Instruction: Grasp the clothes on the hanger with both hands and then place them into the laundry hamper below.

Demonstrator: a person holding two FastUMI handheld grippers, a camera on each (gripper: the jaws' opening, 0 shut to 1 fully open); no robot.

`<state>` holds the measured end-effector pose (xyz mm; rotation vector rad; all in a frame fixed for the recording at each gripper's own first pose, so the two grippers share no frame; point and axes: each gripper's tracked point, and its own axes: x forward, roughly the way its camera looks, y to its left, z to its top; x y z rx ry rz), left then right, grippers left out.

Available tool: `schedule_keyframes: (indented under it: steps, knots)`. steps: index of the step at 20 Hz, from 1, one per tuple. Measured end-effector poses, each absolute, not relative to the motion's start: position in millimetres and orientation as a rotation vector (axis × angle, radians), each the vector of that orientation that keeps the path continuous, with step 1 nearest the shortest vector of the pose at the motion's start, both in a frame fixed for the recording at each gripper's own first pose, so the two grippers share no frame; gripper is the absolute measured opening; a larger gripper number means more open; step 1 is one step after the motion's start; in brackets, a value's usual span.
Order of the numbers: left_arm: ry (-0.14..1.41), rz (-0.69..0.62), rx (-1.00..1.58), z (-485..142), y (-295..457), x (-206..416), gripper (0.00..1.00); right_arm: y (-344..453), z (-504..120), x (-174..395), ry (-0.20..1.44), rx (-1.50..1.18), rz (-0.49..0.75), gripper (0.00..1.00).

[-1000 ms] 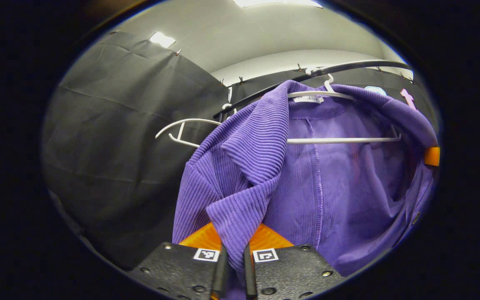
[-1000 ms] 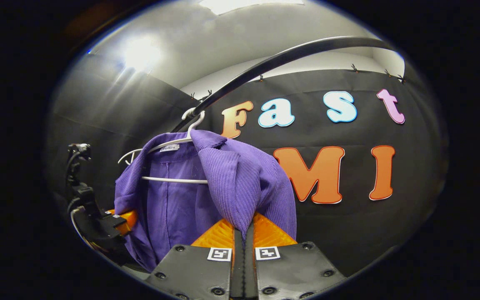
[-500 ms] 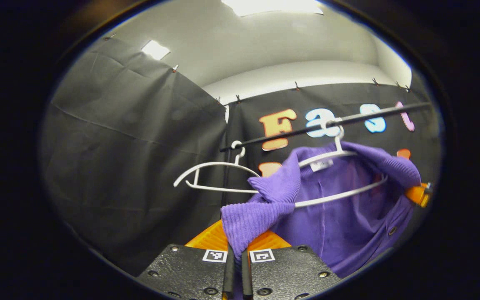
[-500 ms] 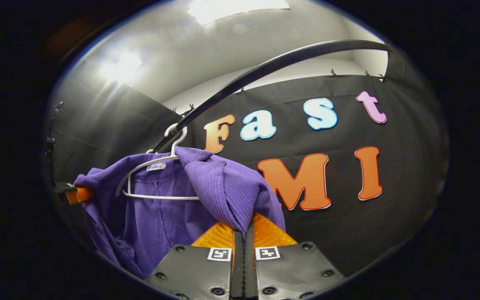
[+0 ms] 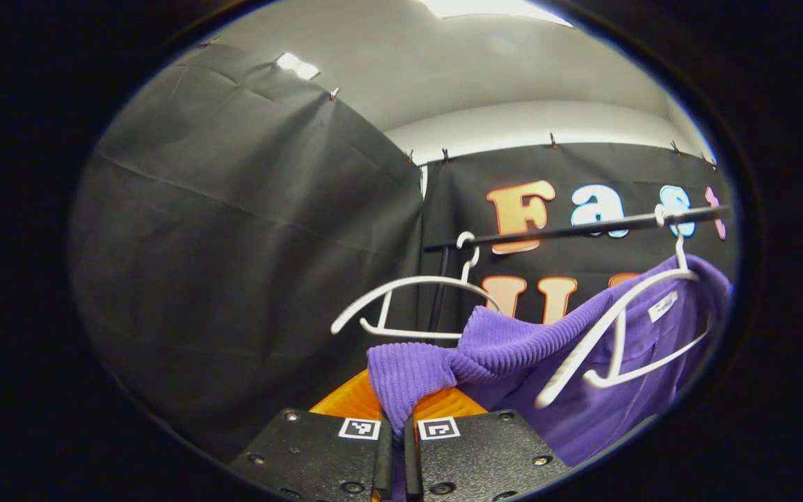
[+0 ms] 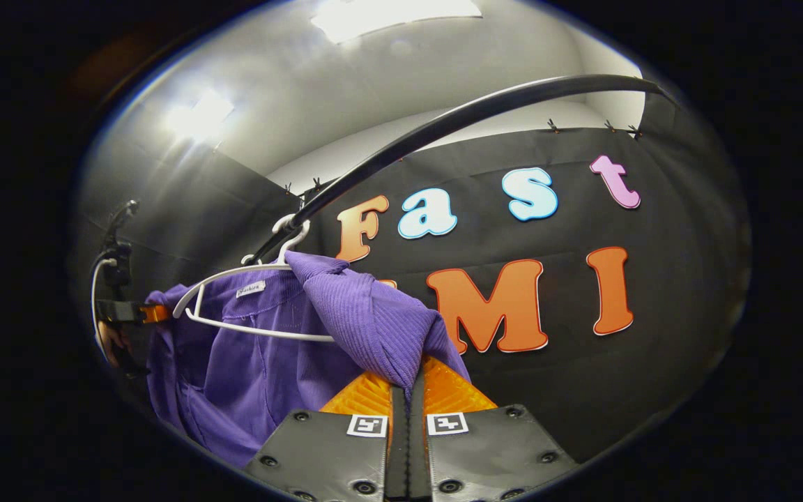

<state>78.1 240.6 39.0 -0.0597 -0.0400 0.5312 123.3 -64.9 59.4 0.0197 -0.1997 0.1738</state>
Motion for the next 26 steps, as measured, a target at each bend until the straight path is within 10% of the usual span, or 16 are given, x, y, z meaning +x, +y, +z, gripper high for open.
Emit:
schedule_keyframes:
  steps: [26]
  knots:
    - [0.280, 0.268, 0.022, -139.8, 119.1, 79.6, 0.07, -156.9, 46.0, 213.8, -0.171, -0.048, -0.116, 0.07]
